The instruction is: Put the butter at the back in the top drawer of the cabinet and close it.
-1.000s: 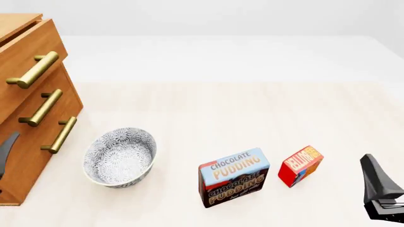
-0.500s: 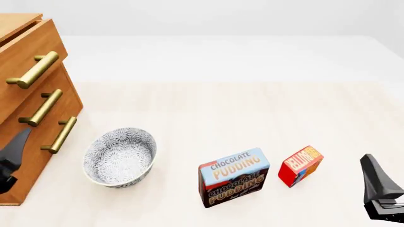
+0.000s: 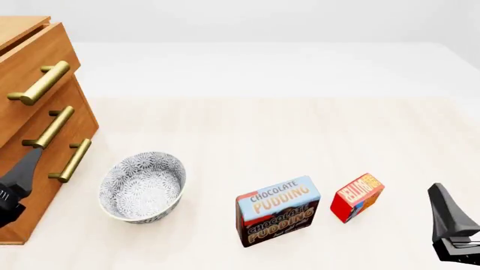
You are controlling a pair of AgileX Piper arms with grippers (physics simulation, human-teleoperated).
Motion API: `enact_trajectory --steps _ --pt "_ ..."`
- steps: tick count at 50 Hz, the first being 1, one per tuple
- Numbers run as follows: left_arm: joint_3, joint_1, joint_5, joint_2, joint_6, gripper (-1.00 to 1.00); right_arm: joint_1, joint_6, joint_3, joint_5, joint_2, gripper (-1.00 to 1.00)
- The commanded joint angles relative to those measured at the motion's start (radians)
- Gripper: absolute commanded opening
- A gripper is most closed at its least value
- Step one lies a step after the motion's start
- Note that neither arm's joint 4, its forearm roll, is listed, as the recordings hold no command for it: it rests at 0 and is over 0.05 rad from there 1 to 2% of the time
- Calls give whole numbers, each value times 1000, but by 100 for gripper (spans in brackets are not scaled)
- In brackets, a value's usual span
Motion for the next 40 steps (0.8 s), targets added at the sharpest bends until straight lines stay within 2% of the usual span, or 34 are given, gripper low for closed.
enact_trajectory --steps 1,5,7,32,40 --pt "2 14 -35 29 31 100 0 0 0 0 0 100" --pt "-16 20 -37 38 29 100 0 0 0 0 0 100" --pt "-53 20 -19 49 2 100 0 0 0 0 0 100" --pt "-20 36 -124 125 69 100 0 0 0 0 0 100" --pt "-45 37 -124 149 69 100 0 0 0 0 0 100"
